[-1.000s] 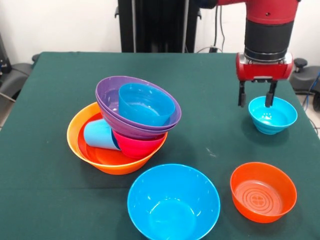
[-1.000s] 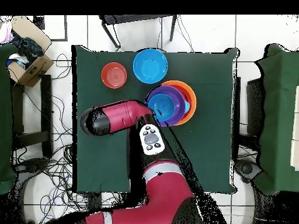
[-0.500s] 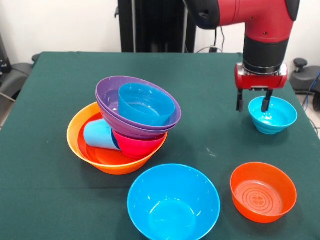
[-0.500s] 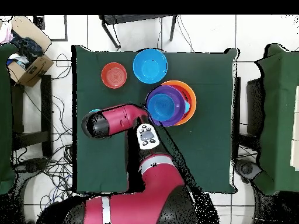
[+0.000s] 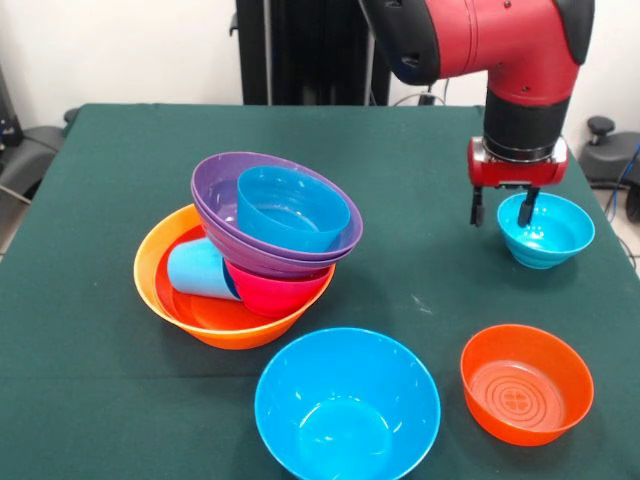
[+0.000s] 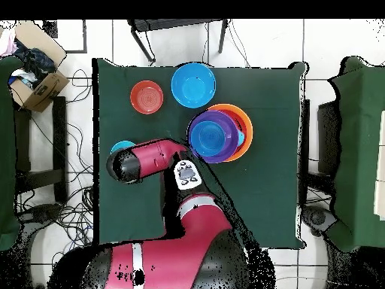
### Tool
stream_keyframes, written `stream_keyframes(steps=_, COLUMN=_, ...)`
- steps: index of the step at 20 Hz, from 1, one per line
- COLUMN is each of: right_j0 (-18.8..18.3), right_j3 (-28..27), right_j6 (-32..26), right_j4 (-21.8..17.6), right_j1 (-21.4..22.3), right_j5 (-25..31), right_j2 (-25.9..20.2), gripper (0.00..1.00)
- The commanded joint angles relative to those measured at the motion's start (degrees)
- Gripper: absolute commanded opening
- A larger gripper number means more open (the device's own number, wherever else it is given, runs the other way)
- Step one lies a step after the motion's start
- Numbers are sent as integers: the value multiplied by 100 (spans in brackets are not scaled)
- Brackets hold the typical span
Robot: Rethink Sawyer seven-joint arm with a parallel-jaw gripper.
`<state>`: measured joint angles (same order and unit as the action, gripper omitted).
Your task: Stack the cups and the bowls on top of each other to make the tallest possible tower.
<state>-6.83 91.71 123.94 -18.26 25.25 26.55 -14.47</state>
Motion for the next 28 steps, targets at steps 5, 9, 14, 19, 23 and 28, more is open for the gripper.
stream_keyframes(steps=5, right_j0=131, right_j3=-556, right_j6=449, right_j4=-106, right_j1=-384, right_j5=-480, right_j2=185, gripper=100)
stream_keyframes(steps=9, right_j0=152, right_j3=-686, right_j6=401, right_j4=-99, right_j1=-454, right_j5=-495, right_j2=181, gripper=100)
stream_keyframes(steps=14, right_j0=166, right_j3=-633, right_j6=383, right_j4=-72, right_j1=-441, right_j5=-563, right_j2=159, gripper=100)
stream_keyframes(steps=19, right_j0=163, right_j3=-662, right_j6=355, right_j4=-17, right_j1=-423, right_j5=-526, right_j2=143, gripper=100)
stream_keyframes(steps=23, right_j0=140, right_j3=-628, right_j6=569, right_j4=99, right_j1=-385, right_j5=-794, right_j2=132, gripper=0)
stream_keyframes(steps=28, right_j0=-67, right_j3=-394, right_j6=7, right_j4=34, right_j1=-172, right_j5=-281, right_j2=-168, gripper=0)
